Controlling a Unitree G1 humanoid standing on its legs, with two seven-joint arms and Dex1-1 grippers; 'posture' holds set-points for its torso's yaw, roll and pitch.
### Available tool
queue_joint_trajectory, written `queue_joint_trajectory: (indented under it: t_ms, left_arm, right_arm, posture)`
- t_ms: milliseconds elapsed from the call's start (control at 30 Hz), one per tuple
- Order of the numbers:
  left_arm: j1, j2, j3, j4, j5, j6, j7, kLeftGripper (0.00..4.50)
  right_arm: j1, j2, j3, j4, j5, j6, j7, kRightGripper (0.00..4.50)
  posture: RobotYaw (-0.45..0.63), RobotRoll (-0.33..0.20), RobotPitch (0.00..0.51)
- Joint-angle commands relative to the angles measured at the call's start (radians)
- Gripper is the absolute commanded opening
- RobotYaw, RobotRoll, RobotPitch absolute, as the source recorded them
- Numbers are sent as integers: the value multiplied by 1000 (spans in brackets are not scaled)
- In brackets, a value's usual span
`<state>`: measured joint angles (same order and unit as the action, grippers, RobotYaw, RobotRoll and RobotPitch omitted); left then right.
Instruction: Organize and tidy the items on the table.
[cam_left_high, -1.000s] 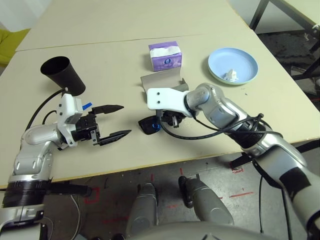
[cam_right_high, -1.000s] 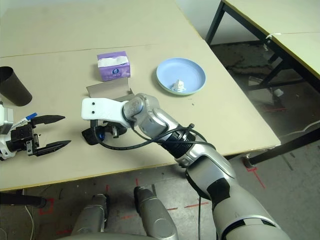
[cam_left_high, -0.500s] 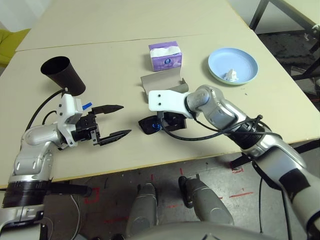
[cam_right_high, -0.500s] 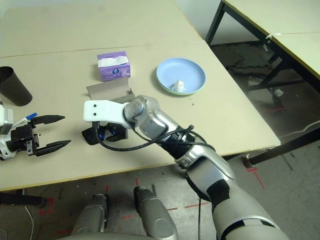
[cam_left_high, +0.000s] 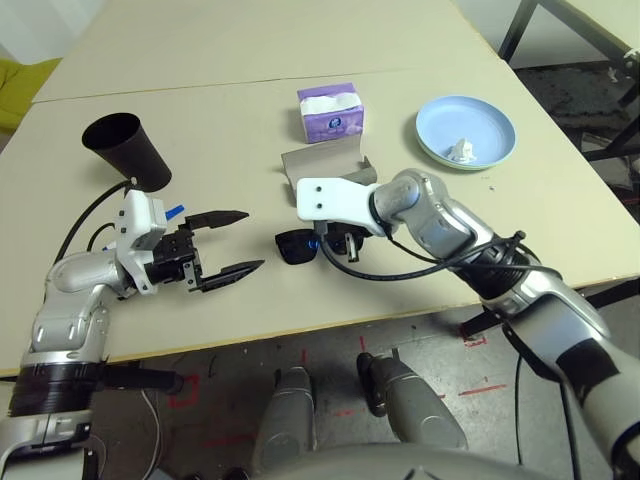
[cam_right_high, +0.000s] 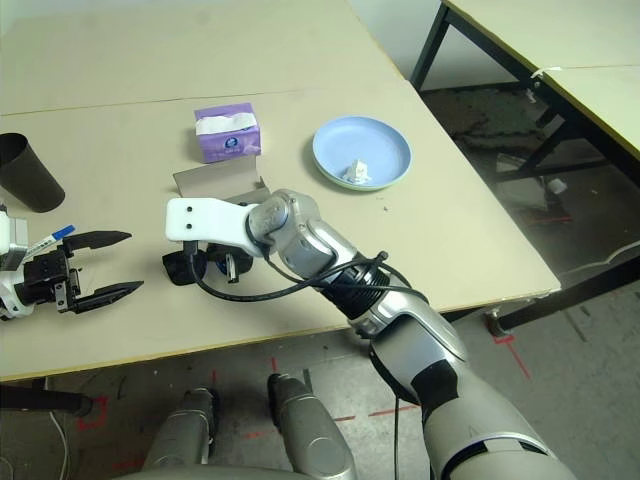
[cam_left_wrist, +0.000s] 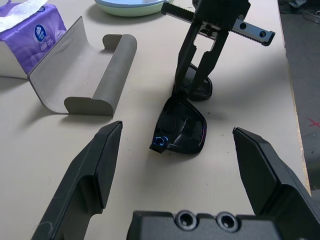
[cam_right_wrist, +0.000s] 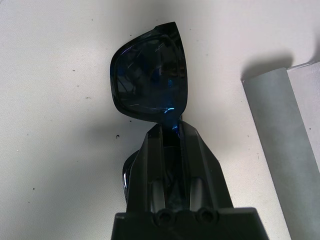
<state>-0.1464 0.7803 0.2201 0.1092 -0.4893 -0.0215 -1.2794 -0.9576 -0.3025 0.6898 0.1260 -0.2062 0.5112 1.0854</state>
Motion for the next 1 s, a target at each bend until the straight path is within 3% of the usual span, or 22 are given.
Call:
queue_joint_trajectory:
  t_ms: [33,567,1000]
  left_arm:
    - [14,2,13,38,9,-17,-3,4500]
    - [27,-16,43,78,14,-2,56,4500]
    - [29,-67,35,2,18,116,247,4500]
  right_arm:
    - [-17,-5,-9,13,-11,-24,13,148]
    - [-152,9,-61,28,-15,-74,20,148]
    - [-275,55,-107,502,-122,-536,-244,148]
  posture:
    - [-92,0,188]
    - [-83,0,175]
    - [-66,0,175]
